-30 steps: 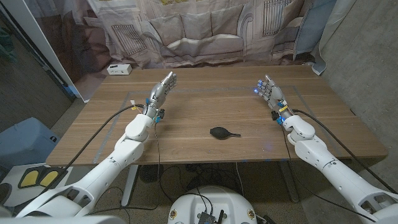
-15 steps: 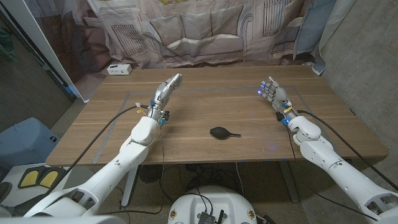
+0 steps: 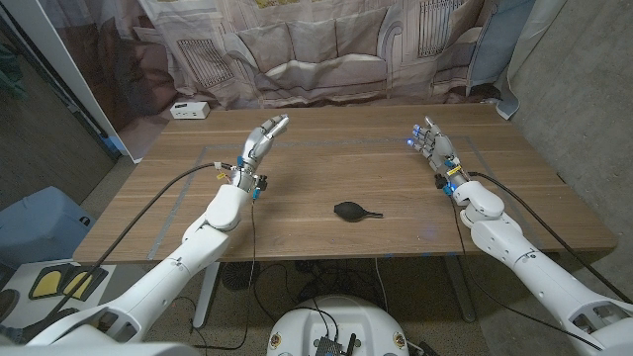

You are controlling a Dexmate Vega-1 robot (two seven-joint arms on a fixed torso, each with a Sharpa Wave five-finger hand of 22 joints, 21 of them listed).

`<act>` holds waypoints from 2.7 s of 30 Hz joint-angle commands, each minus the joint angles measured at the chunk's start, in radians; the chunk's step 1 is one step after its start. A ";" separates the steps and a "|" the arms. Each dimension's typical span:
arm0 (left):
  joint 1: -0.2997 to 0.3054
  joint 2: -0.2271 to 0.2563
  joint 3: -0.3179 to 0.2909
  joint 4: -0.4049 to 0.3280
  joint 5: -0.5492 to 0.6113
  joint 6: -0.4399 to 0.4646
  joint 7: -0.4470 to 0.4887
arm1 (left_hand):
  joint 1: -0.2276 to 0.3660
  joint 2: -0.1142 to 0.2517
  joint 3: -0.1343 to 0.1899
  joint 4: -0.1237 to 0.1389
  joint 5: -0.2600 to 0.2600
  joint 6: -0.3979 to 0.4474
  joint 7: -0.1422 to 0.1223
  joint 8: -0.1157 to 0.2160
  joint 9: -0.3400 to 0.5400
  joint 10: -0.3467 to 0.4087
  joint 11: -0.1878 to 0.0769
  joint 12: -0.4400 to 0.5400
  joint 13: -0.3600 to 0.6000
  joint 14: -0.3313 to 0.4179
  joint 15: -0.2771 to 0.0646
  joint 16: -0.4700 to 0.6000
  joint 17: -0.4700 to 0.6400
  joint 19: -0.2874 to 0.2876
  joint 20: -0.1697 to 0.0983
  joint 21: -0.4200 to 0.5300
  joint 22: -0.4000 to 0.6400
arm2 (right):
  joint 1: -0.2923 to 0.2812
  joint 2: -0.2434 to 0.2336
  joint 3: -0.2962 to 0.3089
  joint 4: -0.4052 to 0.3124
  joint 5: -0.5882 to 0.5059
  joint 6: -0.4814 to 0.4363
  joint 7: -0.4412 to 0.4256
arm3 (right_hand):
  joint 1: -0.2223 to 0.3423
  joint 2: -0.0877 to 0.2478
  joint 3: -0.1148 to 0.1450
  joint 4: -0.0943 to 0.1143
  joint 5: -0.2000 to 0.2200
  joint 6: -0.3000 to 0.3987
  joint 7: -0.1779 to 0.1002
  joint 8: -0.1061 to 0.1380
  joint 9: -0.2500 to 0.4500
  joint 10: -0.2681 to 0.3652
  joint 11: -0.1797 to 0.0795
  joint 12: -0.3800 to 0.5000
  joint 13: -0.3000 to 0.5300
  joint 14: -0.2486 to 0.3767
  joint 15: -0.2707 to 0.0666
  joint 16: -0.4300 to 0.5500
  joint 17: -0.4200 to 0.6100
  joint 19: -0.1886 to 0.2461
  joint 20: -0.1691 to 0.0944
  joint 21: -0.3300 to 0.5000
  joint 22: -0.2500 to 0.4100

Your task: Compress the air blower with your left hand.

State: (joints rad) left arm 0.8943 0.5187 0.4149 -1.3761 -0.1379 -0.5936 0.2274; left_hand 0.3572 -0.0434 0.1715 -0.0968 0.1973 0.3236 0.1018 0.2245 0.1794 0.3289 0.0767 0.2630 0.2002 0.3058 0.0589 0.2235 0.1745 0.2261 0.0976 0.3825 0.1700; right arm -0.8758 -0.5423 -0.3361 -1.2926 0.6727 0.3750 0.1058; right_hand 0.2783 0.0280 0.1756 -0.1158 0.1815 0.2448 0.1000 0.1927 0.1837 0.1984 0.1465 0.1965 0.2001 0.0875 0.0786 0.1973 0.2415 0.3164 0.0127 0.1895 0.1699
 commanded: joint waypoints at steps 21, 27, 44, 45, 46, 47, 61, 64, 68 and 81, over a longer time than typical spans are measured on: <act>0.000 0.045 0.032 -0.042 0.239 0.042 0.122 | 0.123 0.058 0.060 -0.051 -0.006 0.026 -0.011 -0.009 0.005 0.020 -0.020 -0.004 0.002 0.025 -0.010 -0.009 0.003 0.027 0.003 -0.026 0.004 | -0.074 -0.006 0.024 -0.101 -0.029 0.011 -0.114 | 0.010 0.013 0.009 -0.009 0.003 0.055 -0.023 0.016 0.005 0.022 -0.011 0.010 -0.002 0.017 -0.008 0.011 -0.010 0.019 -0.004 0.007 0.003; -0.026 0.043 0.050 -0.025 0.291 0.037 0.144 | 0.144 0.057 0.067 -0.061 -0.009 0.033 -0.019 -0.009 0.005 0.027 -0.029 -0.004 0.002 0.033 -0.018 -0.010 0.003 0.035 0.001 -0.030 0.004 | -0.091 -0.018 0.028 -0.133 -0.033 -0.013 -0.141 | 0.011 0.013 0.009 -0.010 0.003 0.062 -0.022 0.017 0.005 0.021 -0.016 0.009 -0.002 0.014 -0.007 0.010 -0.011 0.018 -0.004 0.006 0.003; 0.035 0.154 0.056 -0.211 0.337 0.177 0.076 | 0.162 0.042 0.068 -0.068 -0.014 0.026 -0.021 -0.017 0.005 0.024 -0.031 -0.010 0.003 0.031 -0.019 -0.018 0.002 0.040 0.001 -0.039 0.004 | -0.094 -0.014 0.032 -0.130 -0.030 -0.004 -0.140 | 0.013 0.016 0.009 -0.011 0.002 0.061 -0.009 0.013 0.004 0.018 -0.012 0.007 -0.003 0.010 -0.006 0.008 -0.014 0.016 -0.002 0.005 0.002; 0.037 0.159 0.056 -0.216 0.330 0.178 0.067 | 0.163 0.041 0.068 -0.068 -0.014 0.026 -0.021 -0.017 0.005 0.024 -0.030 -0.010 0.003 0.031 -0.019 -0.018 0.002 0.041 0.001 -0.039 0.004 | -0.093 -0.014 0.031 -0.129 -0.032 -0.002 -0.137 | 0.013 0.016 0.009 -0.011 0.002 0.061 -0.009 0.013 0.004 0.019 -0.011 0.008 -0.003 0.010 -0.006 0.008 -0.014 0.016 -0.002 0.005 0.002; 0.042 0.167 0.057 -0.226 0.324 0.179 0.055 | 0.163 0.040 0.068 -0.068 -0.014 0.026 -0.020 -0.018 0.005 0.024 -0.031 -0.010 0.003 0.031 -0.019 -0.018 0.002 0.041 0.001 -0.040 0.004 | -0.093 -0.012 0.030 -0.128 -0.031 0.000 -0.136 | 0.013 0.016 0.009 -0.011 0.002 0.061 -0.009 0.013 0.004 0.019 -0.012 0.007 -0.003 0.010 -0.006 0.008 -0.014 0.016 -0.002 0.005 0.002; 0.045 0.171 0.057 -0.230 0.321 0.178 0.051 | 0.164 0.040 0.068 -0.068 -0.014 0.025 -0.020 -0.018 0.005 0.024 -0.031 -0.010 0.003 0.031 -0.019 -0.018 0.002 0.041 0.001 -0.040 0.004 | -0.093 -0.011 0.029 -0.129 -0.031 -0.001 -0.136 | 0.013 0.016 0.009 -0.011 0.002 0.060 -0.010 0.012 0.004 0.019 -0.011 0.008 -0.003 0.010 -0.006 0.008 -0.014 0.016 -0.002 0.005 0.002; 0.100 0.236 0.039 -0.302 0.296 0.164 -0.006 | 0.173 0.032 0.068 -0.068 -0.015 0.032 -0.017 -0.018 0.006 0.030 -0.029 -0.011 0.004 0.039 -0.018 -0.019 0.002 0.050 -0.003 -0.044 0.004 | -0.136 -0.017 0.026 -0.183 -0.048 0.000 -0.166 | 0.015 0.018 0.010 -0.012 0.002 0.059 -0.010 0.010 0.004 0.019 -0.011 0.007 -0.003 0.010 -0.005 0.009 -0.015 0.015 -0.001 0.004 0.002; 0.114 0.247 0.031 -0.315 0.298 0.158 -0.008 | 0.175 0.031 0.068 -0.068 -0.015 0.034 -0.016 -0.018 0.006 0.033 -0.030 -0.011 0.004 0.040 -0.019 -0.019 0.002 0.053 -0.004 -0.045 0.004 | -0.149 -0.016 0.027 -0.197 -0.048 0.000 -0.176 | 0.015 0.018 0.010 -0.012 0.001 0.059 -0.009 0.010 0.004 0.020 -0.008 0.007 -0.003 0.010 -0.005 0.009 -0.015 0.015 0.000 0.005 0.002; 0.129 0.263 0.018 -0.333 0.303 0.154 -0.013 | 0.179 0.030 0.069 -0.068 -0.015 0.038 -0.015 -0.018 0.006 0.034 -0.032 -0.011 0.004 0.043 -0.020 -0.019 0.002 0.055 -0.004 -0.047 0.004 | -0.162 -0.028 0.028 -0.222 -0.065 0.002 -0.185 | 0.016 0.019 0.010 -0.013 0.001 0.060 -0.009 0.010 0.004 0.021 -0.010 0.008 -0.003 0.011 -0.004 0.009 -0.016 0.015 -0.001 0.005 0.002; 0.153 0.298 -0.012 -0.347 0.323 0.089 -0.034 | 0.208 0.027 0.078 -0.067 -0.016 0.081 -0.018 -0.010 0.007 0.081 -0.045 -0.001 0.006 0.085 -0.036 -0.014 0.002 0.091 -0.006 -0.052 0.005 | -0.163 -0.048 0.027 -0.283 -0.115 0.002 -0.207 | 0.016 0.019 0.009 -0.013 0.001 0.060 -0.009 0.008 0.004 0.024 -0.009 0.008 -0.003 0.013 -0.005 0.010 -0.017 0.016 -0.001 0.005 0.002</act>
State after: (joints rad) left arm 1.0245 0.7808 0.4271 -1.7002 0.1685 -0.4555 0.2209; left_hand 0.5480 -0.0155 0.2392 -0.1644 0.1848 0.3941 0.0881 0.2090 0.1842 0.3991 0.0317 0.2584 0.2025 0.3772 0.0231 0.2089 0.1743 0.3056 0.0895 0.3327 0.1699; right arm -1.0307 -0.5775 -0.3086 -1.5201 0.5914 0.3741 -0.0842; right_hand 0.2886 0.0384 0.1825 -0.1227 0.1815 0.3018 0.0822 0.2034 0.1836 0.2143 0.1376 0.2036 0.1955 0.0963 0.0696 0.2050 0.2230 0.3269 0.0126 0.1895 0.1698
